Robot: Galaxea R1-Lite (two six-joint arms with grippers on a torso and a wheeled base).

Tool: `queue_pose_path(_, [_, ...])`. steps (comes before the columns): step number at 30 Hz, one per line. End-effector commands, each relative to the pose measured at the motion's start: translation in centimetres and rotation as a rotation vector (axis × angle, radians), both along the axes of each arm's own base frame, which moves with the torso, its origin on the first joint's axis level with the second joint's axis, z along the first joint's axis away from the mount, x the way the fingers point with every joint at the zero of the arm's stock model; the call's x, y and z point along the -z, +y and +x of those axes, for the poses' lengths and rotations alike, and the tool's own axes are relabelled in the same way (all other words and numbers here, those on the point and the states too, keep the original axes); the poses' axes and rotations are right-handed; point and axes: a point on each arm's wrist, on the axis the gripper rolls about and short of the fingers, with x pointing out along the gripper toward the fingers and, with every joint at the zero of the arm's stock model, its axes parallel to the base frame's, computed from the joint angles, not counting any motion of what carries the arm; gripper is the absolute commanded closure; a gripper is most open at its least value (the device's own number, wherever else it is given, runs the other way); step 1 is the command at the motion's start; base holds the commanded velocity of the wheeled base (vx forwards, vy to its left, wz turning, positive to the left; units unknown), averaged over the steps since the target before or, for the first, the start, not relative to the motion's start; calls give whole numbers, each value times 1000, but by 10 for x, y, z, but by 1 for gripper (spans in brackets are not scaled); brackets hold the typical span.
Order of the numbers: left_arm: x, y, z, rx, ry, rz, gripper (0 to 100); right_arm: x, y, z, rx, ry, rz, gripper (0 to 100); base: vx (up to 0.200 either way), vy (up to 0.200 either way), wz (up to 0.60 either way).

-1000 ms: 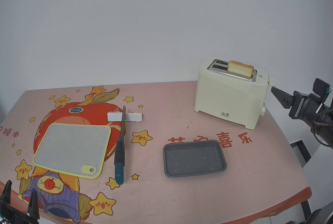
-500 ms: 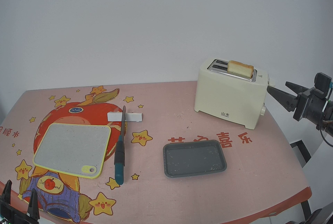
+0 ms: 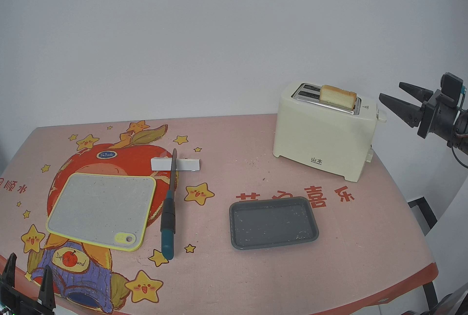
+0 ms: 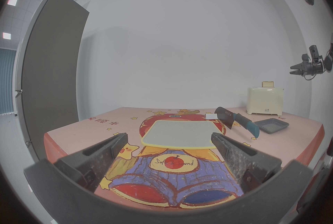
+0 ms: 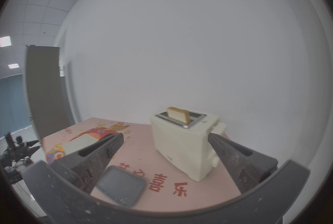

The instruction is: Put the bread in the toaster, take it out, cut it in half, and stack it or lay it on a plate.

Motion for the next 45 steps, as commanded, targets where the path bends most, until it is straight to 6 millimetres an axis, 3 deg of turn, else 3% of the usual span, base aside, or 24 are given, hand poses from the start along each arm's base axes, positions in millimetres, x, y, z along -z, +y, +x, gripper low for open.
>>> queue_pose_path(1, [5, 0, 1, 0, 12, 0, 0, 8, 4, 33, -2, 34, -11, 0, 0, 0, 0])
queue_pose_path(12, [5, 0, 1, 0, 12, 0, 0, 32, 8, 73, -5, 91, -29, 0, 0, 0, 0])
queue_pose_path(22, [5, 0, 1, 0, 10, 0, 0, 46, 10, 92, -3, 125, -39, 0, 0, 0, 0])
queue_pose_path(36, [5, 0, 1, 0, 10, 0, 0, 64, 16, 109, 25, 101, -50, 0, 0, 0, 0])
queue_pose_path(45, [5, 0, 1, 0, 10, 0, 0, 56, 27, 109, 0, 74, -47, 0, 0, 0, 0])
